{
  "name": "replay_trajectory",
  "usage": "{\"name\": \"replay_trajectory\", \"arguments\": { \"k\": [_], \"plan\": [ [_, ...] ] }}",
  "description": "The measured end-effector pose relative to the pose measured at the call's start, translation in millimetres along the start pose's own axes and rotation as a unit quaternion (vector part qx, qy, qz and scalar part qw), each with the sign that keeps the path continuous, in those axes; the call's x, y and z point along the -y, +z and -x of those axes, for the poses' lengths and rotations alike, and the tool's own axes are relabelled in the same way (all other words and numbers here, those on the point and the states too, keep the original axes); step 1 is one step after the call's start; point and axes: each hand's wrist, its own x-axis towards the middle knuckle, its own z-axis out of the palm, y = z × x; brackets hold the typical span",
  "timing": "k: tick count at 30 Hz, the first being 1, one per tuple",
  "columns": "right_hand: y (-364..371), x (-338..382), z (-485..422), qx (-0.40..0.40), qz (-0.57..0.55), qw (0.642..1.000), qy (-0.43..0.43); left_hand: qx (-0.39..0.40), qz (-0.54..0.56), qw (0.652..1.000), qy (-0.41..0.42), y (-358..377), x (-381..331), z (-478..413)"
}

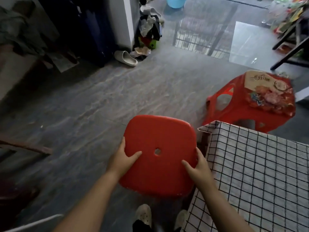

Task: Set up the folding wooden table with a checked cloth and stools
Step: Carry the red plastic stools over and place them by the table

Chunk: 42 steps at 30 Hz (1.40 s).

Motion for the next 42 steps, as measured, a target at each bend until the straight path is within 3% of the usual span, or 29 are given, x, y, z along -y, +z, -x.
{"name": "replay_trajectory", "arguments": {
  "k": [12, 15, 22, 26, 31, 37, 42],
  "plan": [
    [39, -107, -53, 0.048, 0.030, 0.996, 0.063, 0.078, -0.153, 0.985, 0.017, 101, 56, -82],
    [42, -120, -57, 0.038, 0.049, 0.997, 0.047, 0.069, -0.213, 0.974, 0.018, 118, 58, -83],
    [33, -124, -73, 0.065, 0.095, 0.993, 0.032, 0.057, -0.234, 0.970, 0.002, 127, 49, -88],
    [18, -118, -85, 0.102, 0.153, 0.982, 0.039, 0.063, -0.371, 0.926, -0.011, 126, 27, -84],
    [-25, -99, -20, 0.029, 0.142, 0.989, 0.032, 0.083, -0.463, 0.867, 0.161, 120, -21, 6],
    [-128, -15, 124, -0.149, 0.152, 0.974, -0.076, 0.054, -0.376, 0.873, 0.307, 65, -139, 122],
    [-209, 66, 251, -0.315, 0.162, 0.927, -0.124, 0.027, -0.310, 0.800, 0.513, 15, -274, 234]
  ]
}}
